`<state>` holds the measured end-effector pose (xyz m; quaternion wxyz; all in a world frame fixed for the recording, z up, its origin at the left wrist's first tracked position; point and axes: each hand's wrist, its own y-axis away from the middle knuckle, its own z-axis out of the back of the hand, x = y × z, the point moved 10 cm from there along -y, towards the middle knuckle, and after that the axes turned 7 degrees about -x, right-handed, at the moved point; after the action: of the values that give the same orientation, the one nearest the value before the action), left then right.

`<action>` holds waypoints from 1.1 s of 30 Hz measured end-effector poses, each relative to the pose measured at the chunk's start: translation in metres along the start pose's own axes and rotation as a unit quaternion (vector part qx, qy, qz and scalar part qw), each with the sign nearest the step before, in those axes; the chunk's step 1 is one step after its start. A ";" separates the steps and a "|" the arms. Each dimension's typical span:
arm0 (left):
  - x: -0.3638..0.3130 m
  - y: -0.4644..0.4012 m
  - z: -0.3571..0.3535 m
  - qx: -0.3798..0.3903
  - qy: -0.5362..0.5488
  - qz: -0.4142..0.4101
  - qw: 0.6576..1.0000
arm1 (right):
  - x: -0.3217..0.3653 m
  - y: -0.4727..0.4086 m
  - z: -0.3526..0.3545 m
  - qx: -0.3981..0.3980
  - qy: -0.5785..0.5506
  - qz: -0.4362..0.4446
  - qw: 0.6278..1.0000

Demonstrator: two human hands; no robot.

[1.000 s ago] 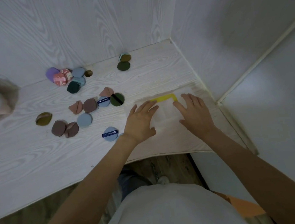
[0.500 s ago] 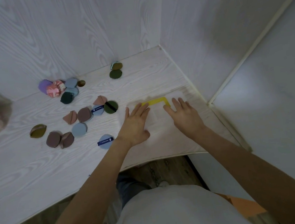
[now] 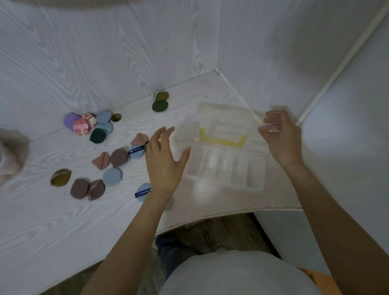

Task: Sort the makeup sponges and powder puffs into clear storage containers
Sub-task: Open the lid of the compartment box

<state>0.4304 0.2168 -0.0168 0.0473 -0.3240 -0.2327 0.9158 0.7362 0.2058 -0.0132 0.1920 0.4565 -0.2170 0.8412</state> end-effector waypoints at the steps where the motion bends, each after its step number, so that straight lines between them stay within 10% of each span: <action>1: 0.015 0.006 -0.013 0.041 0.014 0.058 0.997 | -0.008 -0.005 -0.001 -0.012 0.006 -0.019 1.000; 5: 0.059 0.032 -0.040 0.112 0.052 0.247 0.961 | -0.048 0.013 -0.021 0.088 0.125 -0.079 0.985; 21: 0.067 0.030 -0.069 0.184 0.209 0.332 0.901 | -0.070 0.061 -0.044 0.225 0.233 -0.123 0.938; 28: 0.089 0.041 -0.005 0.104 0.127 0.234 0.958 | 0.026 0.089 -0.040 0.066 0.247 0.177 0.950; 33: 0.139 0.077 0.022 0.165 -0.068 0.213 0.961 | 0.086 0.142 -0.113 0.174 0.146 0.321 0.919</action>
<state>0.3124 0.1731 -0.1166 -0.1117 -0.2910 -0.0071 0.9501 0.5413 0.1597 -0.0221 -0.1411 0.2606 -0.1716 0.9395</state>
